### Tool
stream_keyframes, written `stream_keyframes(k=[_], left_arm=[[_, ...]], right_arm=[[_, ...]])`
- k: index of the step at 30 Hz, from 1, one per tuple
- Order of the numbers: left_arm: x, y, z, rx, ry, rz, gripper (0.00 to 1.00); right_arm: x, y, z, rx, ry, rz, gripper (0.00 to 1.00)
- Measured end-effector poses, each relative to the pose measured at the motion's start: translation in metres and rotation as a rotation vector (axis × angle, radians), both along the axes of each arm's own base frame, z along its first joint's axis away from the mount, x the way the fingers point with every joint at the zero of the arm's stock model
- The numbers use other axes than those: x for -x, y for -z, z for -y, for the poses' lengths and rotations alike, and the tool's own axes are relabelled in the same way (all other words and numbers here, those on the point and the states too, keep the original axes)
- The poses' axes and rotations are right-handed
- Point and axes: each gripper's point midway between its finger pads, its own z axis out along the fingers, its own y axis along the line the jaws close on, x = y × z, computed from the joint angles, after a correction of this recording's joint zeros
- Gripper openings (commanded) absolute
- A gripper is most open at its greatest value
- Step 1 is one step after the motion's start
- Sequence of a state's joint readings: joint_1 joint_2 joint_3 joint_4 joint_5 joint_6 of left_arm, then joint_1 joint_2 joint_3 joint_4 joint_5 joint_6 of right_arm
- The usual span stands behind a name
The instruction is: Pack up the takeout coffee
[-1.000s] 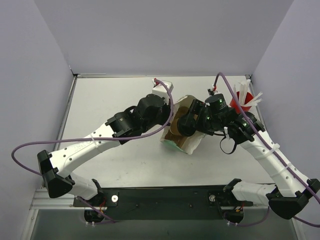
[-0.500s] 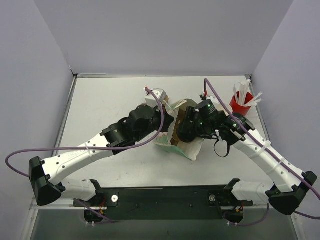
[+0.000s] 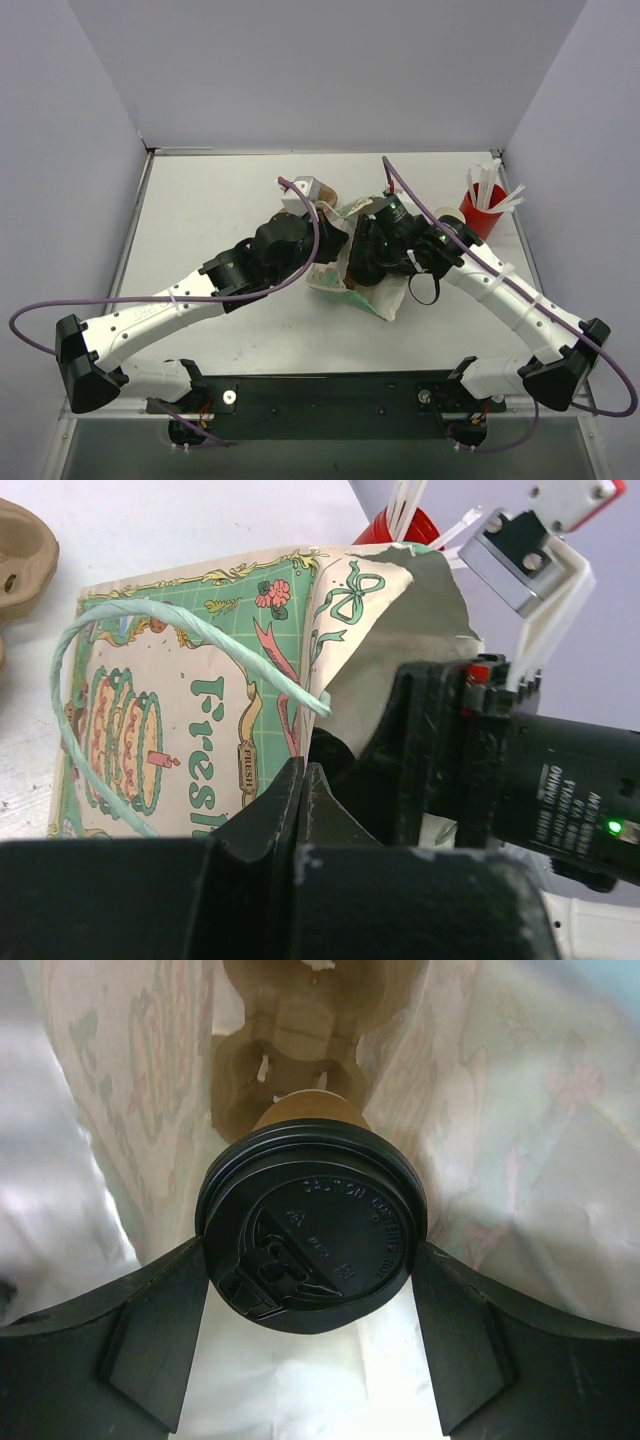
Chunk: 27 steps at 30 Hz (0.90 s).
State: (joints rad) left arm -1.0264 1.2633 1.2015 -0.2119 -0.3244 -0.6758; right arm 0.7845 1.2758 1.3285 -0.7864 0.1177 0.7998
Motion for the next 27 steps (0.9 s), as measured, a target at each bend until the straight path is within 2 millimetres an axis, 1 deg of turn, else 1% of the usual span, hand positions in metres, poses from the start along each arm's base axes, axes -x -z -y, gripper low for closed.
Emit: stream_keyframes(k=[5, 7, 9, 11, 14, 17, 21, 24, 27], left_arm=[[-0.004, -0.001, -0.003, 0.07, -0.077, -0.059, 0.0], [-0.007, -0.001, -0.007, 0.099, -0.117, -0.089, 0.0], [-0.01, 0.0, -0.013, 0.126, -0.167, -0.121, 0.0], [-0.011, 0.001, -0.02, 0.145, -0.211, -0.15, 0.0], [-0.012, 0.004, -0.03, 0.162, -0.271, -0.194, 0.0], [-0.01, 0.013, -0.039, 0.157, -0.32, -0.237, 0.0], [-0.008, 0.023, -0.051, 0.142, -0.375, -0.279, 0.0], [-0.005, 0.028, -0.058, 0.137, -0.407, -0.303, 0.0], [-0.003, 0.03, -0.065, 0.133, -0.427, -0.315, 0.0]], right_arm=[[-0.019, 0.0, -0.007, 0.01, 0.025, -0.036, 0.37], [-0.025, -0.004, -0.009, 0.021, 0.027, -0.043, 0.36], [-0.032, -0.012, -0.013, 0.021, 0.025, -0.038, 0.37], [-0.034, -0.02, -0.017, 0.011, 0.016, -0.031, 0.36], [-0.031, -0.028, -0.021, -0.002, -0.005, -0.043, 0.36], [-0.024, -0.021, -0.026, 0.01, -0.029, -0.078, 0.34], [-0.018, -0.001, -0.034, 0.052, -0.058, -0.143, 0.34], [-0.017, 0.014, -0.039, 0.087, -0.072, -0.188, 0.34], [-0.019, 0.02, -0.046, 0.1, -0.086, -0.21, 0.32]])
